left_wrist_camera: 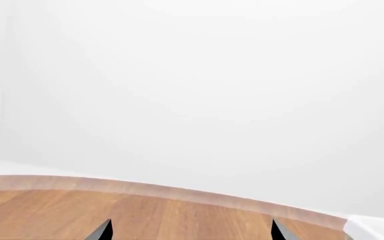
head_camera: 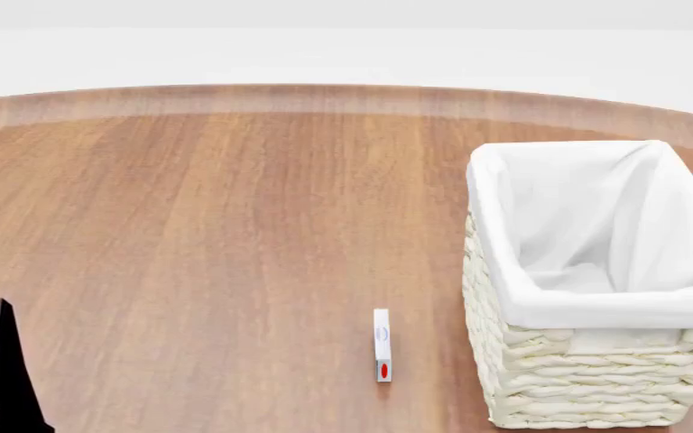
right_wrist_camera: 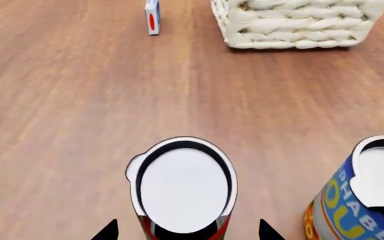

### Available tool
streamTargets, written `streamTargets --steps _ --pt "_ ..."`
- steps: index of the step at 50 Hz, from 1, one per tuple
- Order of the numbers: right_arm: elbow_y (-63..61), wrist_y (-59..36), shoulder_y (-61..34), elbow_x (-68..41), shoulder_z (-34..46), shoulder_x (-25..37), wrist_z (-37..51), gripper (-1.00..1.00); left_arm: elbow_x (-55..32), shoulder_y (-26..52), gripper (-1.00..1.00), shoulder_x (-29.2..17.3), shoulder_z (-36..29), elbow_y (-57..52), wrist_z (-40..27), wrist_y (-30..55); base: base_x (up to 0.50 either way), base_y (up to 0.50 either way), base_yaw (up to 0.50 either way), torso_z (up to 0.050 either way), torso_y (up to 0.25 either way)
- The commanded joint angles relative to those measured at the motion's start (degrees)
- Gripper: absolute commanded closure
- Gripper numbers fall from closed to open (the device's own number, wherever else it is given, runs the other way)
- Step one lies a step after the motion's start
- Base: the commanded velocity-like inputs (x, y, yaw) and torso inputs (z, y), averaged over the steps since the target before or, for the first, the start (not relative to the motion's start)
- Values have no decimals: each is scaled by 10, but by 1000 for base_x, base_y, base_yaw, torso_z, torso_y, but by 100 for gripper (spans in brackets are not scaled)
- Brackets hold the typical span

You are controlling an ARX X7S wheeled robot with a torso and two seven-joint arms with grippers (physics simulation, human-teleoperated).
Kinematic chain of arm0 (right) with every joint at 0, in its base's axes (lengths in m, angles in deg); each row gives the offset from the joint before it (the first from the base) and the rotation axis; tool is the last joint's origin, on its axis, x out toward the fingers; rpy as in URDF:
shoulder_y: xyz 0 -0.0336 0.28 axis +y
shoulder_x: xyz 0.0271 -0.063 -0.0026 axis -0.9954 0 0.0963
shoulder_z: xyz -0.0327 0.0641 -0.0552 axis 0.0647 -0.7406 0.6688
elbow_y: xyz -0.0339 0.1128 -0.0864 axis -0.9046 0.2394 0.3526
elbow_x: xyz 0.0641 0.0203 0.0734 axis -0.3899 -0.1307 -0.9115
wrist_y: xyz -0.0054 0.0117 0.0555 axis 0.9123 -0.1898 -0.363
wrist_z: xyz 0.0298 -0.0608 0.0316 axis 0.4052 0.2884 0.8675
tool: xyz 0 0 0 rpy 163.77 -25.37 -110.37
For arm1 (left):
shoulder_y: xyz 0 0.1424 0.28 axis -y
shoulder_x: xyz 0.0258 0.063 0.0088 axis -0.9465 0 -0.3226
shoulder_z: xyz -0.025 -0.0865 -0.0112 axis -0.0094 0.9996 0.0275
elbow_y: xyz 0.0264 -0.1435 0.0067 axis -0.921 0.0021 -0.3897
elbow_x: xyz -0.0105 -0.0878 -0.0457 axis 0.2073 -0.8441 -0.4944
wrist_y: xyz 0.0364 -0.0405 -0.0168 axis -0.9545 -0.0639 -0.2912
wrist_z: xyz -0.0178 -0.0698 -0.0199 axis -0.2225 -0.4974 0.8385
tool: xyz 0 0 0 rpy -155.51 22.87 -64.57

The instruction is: Pick up the tomato sauce, and put it in the basket.

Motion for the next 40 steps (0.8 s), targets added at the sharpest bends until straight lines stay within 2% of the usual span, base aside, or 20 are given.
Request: streamTargets --steps 1,26,27,40 --pt "7 -11 -15 -4 3 -4 -6 -100 -3 -3 -100 -3 2 1 -1 -4 0 0 0 0 0" --pt "14 -26 -42 -27 0 -3 -23 -100 0 -4 -100 -1 -4 24 5 -23 0 0 0 0 0" --pt "17 -20 -42 -31 -3 -3 -27 100 -1 -4 -100 -2 -3 23 5 -22 0 0 0 0 0" --pt "10 -13 -41 -34 -3 -1 -33 100 -2 -4 -100 -4 -4 26 3 -24 0 0 0 0 0"
